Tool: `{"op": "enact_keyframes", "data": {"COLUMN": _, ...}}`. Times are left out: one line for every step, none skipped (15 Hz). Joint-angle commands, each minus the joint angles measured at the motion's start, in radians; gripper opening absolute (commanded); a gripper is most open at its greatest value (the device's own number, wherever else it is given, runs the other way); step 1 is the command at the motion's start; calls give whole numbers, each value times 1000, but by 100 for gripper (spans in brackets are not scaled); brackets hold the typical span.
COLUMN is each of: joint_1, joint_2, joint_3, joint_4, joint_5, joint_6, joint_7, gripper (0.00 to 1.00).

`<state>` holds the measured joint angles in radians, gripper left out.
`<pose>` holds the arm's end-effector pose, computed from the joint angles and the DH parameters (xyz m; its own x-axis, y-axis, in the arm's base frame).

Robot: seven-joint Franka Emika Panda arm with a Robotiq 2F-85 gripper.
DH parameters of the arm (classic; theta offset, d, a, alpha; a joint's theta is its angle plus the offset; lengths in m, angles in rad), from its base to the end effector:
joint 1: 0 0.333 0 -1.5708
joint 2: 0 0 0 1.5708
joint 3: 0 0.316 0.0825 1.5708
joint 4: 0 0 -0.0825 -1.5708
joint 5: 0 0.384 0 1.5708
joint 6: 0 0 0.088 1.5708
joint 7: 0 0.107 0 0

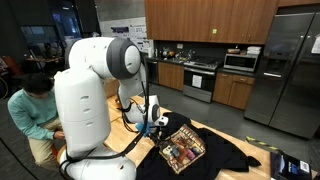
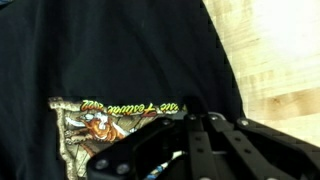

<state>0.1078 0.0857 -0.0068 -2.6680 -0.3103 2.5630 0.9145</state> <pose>0.3938 0.0445 0.1945 0.8568 -0.5147 -0.0330 -0.4941 -0.8376 0.2331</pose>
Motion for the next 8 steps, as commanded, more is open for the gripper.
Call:
{"op": "enact_keyframes", "data": {"joint_1": -2, "joint_2": -12, "joint_3": 13, "joint_4": 6, "joint_5": 11, "joint_6": -14, "joint_7": -16, "gripper": 0}}
{"op": "enact_keyframes", "data": {"joint_1": -2, "joint_2": -6, "joint_3": 14, "joint_4": 9, "joint_5": 13, "joint_6": -14, "joint_7": -15, "gripper": 0}}
{"op": "enact_keyframes", "data": {"joint_1": -3, "joint_2": 4, "joint_3": 16, "joint_4": 13, "joint_5": 19, "joint_6": -11, "joint_7": -18, "gripper": 0}}
{"op": "enact_keyframes", "data": {"joint_1": -4, "joint_2": 11, "joint_3": 18, "joint_4": 15, "joint_5": 25, "joint_6": -5, "joint_7": -24, "gripper": 0}}
{"op": "enact_keyframes", "data": {"joint_1": -4, "joint_2": 20, "joint_3": 19, "joint_4": 18, "joint_5": 29, "joint_6": -5, "joint_7": -27, "gripper": 0}}
{"op": "enact_keyframes", "data": {"joint_1": -3, "joint_2": 30, "joint_3": 20, "joint_4": 21, "joint_5": 32, "joint_6": -3, "joint_7": -28, "gripper": 0}}
{"op": "enact_keyframes", "data": {"joint_1": -3, "joint_2": 38, "joint_3": 20, "joint_4": 23, "joint_5": 34, "joint_6": 2, "joint_7": -29, "gripper": 0}}
{"op": "enact_keyframes", "data": {"joint_1": -5, "joint_2": 57, "joint_3": 17, "joint_4": 31, "joint_5": 39, "joint_6": 10, "joint_7": -33, "gripper": 0}}
